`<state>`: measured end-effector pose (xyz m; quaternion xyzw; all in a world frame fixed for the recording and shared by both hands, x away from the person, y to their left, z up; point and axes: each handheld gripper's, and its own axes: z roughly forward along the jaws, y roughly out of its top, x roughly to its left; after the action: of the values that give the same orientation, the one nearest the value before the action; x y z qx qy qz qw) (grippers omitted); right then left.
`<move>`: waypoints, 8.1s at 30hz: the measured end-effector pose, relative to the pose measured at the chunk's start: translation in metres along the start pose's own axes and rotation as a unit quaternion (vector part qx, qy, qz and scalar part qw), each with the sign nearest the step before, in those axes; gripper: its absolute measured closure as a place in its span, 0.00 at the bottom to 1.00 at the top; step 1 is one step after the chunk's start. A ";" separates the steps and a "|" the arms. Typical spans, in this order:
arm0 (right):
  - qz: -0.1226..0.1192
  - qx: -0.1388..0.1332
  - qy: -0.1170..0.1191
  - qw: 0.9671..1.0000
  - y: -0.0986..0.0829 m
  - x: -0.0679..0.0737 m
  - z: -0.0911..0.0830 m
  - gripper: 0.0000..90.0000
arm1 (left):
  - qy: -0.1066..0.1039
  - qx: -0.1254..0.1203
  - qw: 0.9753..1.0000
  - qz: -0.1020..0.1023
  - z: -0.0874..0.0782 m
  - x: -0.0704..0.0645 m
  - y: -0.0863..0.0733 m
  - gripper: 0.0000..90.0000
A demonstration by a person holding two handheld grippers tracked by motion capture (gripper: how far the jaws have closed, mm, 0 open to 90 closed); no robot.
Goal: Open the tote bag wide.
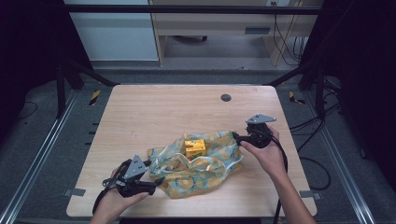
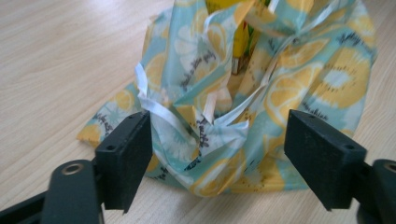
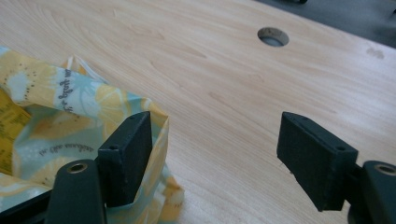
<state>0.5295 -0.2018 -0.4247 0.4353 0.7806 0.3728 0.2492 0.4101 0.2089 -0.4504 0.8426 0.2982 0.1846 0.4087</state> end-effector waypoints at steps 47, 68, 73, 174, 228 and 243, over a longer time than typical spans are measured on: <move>0.042 0.047 -0.024 0.998 0.005 0.049 0.011 0.19 | -0.037 0.051 0.998 -0.018 0.075 0.047 0.063 0.38; 0.038 0.080 -0.015 0.996 -0.027 0.058 0.007 0.28 | -0.013 0.061 0.998 -0.019 0.072 0.042 0.060 1.00; 0.035 0.085 -0.001 0.996 -0.040 0.059 0.001 0.41 | -0.001 0.044 0.999 -0.033 0.067 0.049 0.060 1.00; -0.059 0.102 0.064 0.991 -0.063 0.030 0.018 0.97 | 0.029 0.087 0.994 -0.064 0.074 0.062 0.010 1.00; -0.035 -0.040 0.040 0.998 -0.032 0.033 -0.023 0.11 | 0.013 -0.062 0.996 -0.060 0.030 0.050 0.061 0.18; -0.028 -0.087 0.002 0.996 -0.032 0.015 -0.071 0.06 | 0.055 -0.057 0.996 -0.052 -0.012 0.065 0.058 0.09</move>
<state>0.4557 -0.2252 -0.4091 0.3894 0.7575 0.4328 0.2953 0.4727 0.2299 -0.3929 0.7899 0.3530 0.2254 0.4480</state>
